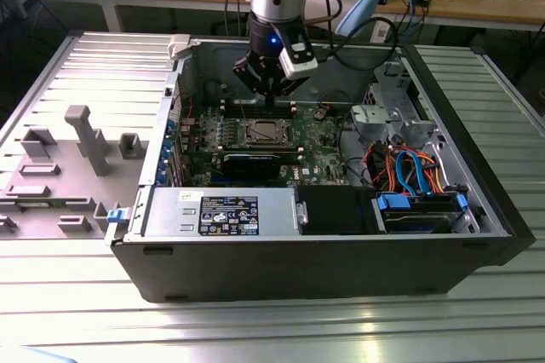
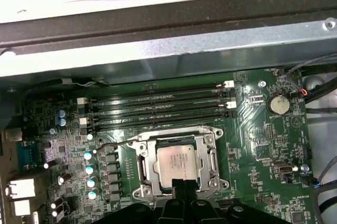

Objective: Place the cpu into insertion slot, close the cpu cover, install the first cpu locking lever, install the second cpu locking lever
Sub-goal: 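Install the first cpu locking lever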

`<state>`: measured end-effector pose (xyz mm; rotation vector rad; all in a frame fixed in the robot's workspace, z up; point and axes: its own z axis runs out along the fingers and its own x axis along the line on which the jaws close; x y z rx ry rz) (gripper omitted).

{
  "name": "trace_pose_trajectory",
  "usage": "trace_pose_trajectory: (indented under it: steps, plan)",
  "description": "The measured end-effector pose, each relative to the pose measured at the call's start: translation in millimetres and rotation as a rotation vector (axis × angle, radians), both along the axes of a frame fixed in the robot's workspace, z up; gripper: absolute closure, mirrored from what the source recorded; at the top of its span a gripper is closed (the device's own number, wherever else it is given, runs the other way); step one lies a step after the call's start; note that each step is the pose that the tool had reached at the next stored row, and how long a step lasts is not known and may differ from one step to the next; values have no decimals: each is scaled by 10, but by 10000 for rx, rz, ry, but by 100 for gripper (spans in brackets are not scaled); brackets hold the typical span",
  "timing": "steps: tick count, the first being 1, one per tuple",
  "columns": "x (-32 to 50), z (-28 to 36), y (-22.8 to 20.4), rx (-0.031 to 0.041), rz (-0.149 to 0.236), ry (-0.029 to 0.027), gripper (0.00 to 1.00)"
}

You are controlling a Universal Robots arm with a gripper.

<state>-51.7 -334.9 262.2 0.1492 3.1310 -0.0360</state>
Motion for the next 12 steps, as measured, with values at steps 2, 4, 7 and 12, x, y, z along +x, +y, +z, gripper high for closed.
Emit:
trace_pose_trajectory:
  steps: [2, 4, 7, 12]
  plan:
    - [0, 0, 0, 2, 198, 0, 89]
    - [0, 0, 0, 6, 472, 0, 89]
    - [0, 0, 0, 20, 719, -1, 89]
    - [0, 0, 0, 35, 1129, -1, 89]
